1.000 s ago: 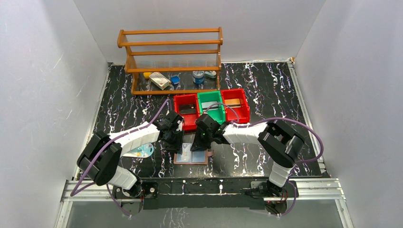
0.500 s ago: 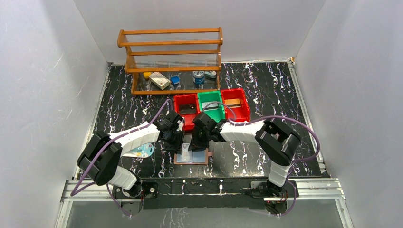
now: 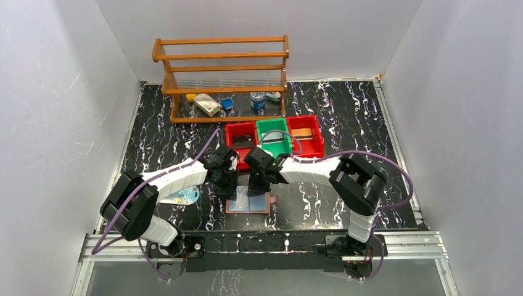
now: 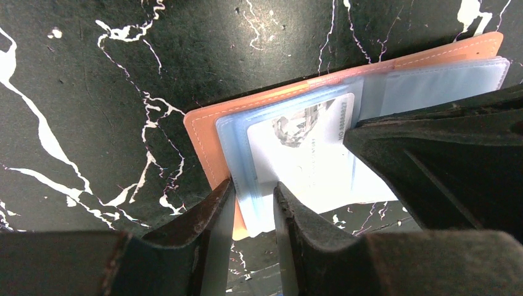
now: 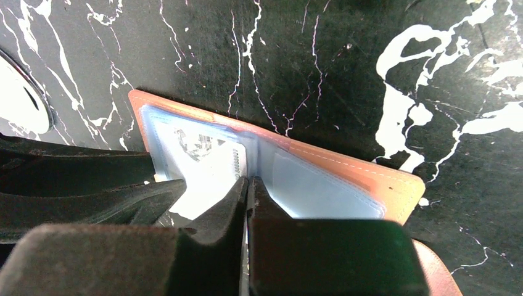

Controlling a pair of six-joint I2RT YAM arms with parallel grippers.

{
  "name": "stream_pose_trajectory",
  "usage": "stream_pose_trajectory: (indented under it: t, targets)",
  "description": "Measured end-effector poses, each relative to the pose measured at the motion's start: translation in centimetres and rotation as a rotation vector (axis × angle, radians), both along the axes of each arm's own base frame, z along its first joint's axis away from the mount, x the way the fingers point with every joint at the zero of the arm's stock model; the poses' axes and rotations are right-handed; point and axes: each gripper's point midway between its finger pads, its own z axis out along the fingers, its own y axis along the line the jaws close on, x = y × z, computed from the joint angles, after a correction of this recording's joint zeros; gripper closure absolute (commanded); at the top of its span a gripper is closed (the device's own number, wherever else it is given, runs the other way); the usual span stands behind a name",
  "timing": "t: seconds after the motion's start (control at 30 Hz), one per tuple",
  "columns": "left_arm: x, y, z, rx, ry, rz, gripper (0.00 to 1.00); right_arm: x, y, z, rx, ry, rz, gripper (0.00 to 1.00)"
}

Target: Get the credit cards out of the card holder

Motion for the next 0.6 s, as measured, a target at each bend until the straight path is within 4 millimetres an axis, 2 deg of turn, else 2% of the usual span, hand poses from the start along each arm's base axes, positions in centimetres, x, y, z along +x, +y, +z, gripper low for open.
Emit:
stream_pose_trajectory:
  t: [0.07, 0.27, 0.47, 0.6]
  targets:
    - [0.0, 0.0, 0.0, 0.000, 0.000, 0.000, 0.72, 0.0, 0.0, 0.0, -0.001, -0.004, 0.001, 0.92]
    - [0.0, 0.0, 0.0, -0.002, 0.001, -0.002, 0.73, 0.1, -0.2, 0.1, 0.006, -0.023, 0.002, 0.82]
    - [0.0, -0.2, 0.3, -0.009, 0.001, -0.018, 0.56, -0.1, 0.0, 0.2, 0.024, -0.018, 0.018, 0.79]
    - [0.3, -0.6, 1.3, -0.025, -0.014, -0.022, 0.53, -0.1, 0.1, 0.1, 0.025, -0.016, 0.019, 0.76]
